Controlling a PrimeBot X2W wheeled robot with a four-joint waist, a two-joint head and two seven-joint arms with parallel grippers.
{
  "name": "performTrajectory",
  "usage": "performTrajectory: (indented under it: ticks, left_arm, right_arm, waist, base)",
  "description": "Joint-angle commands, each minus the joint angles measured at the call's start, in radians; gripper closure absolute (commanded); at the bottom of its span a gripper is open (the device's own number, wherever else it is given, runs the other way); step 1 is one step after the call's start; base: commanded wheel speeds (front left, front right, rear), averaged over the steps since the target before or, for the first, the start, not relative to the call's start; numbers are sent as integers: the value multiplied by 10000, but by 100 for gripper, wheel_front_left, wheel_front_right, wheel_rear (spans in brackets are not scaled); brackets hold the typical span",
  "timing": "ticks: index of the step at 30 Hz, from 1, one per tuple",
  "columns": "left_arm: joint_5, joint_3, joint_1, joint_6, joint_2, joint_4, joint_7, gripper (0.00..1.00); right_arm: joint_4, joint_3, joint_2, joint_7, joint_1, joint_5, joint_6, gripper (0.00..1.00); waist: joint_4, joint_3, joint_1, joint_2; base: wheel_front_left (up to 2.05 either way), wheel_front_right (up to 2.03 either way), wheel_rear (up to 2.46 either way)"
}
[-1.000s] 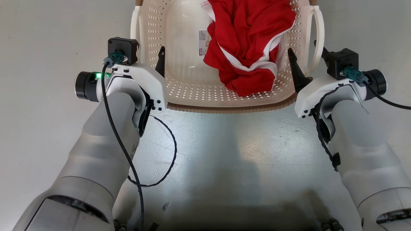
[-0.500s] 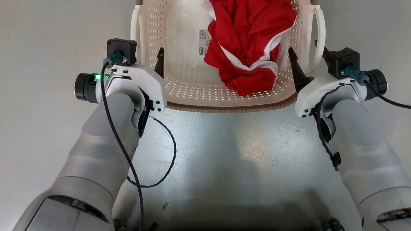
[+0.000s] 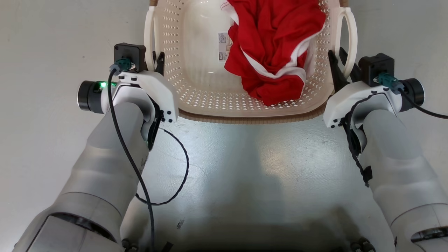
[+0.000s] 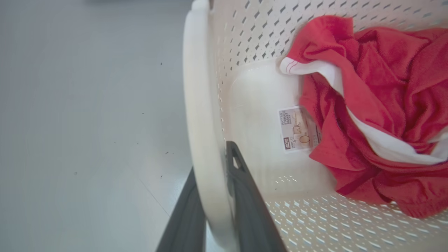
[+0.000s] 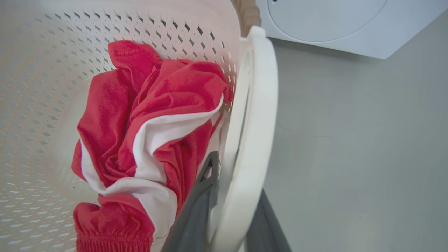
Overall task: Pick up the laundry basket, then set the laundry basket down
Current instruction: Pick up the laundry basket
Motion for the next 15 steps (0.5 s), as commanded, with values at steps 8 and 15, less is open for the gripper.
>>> performTrajectory:
  ticks: [8,15]
  left_arm:
    - [-277,-64,140,-4,227,93,-44,100]
    - [-545,-324,399,-2,227,90,114,100]
  right_arm:
    - [344,268,193,-108,110,49,62,100]
    - [541,669,193,-16,209,346,62,100]
  waist:
    - [-6,-251,0,0]
    - [-19,-658,0,0]
  base:
    - [0,0,0]
    - [0,0,0]
